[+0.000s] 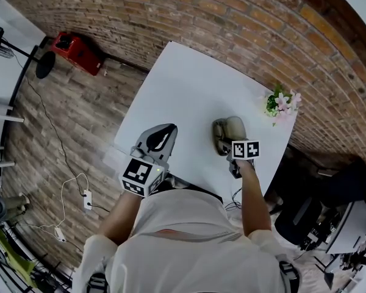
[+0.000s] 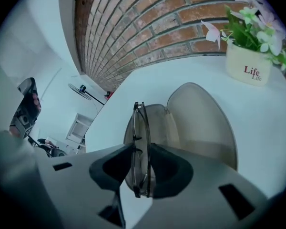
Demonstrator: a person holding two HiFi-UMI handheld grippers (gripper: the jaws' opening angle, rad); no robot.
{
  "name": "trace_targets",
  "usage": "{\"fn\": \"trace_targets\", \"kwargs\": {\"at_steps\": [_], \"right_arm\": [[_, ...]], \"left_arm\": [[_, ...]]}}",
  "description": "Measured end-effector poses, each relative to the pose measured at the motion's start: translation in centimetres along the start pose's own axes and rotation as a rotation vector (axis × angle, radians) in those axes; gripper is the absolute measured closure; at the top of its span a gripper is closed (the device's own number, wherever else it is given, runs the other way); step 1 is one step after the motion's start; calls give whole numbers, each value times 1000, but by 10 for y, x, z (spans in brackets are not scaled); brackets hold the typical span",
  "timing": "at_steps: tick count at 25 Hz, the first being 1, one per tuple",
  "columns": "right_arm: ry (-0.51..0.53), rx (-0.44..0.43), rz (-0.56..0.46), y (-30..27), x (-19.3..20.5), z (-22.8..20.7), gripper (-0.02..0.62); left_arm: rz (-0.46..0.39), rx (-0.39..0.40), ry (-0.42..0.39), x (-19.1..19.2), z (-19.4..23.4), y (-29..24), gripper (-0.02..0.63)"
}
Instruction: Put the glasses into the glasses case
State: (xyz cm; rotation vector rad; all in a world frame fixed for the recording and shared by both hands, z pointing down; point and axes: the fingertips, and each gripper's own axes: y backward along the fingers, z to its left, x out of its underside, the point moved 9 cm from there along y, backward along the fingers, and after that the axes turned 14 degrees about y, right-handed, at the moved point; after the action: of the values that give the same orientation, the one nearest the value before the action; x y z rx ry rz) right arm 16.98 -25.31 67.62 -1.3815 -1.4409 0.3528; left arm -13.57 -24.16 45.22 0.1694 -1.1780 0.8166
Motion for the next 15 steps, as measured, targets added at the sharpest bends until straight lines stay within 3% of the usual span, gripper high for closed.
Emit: {"fn": "trace_targets", "kwargs": {"at_steps": [15], "right_arm": [[61,63,56,-12,-1,6,416]], "left_arm": [[17,-1,-13,2,-4,4,583]]}}
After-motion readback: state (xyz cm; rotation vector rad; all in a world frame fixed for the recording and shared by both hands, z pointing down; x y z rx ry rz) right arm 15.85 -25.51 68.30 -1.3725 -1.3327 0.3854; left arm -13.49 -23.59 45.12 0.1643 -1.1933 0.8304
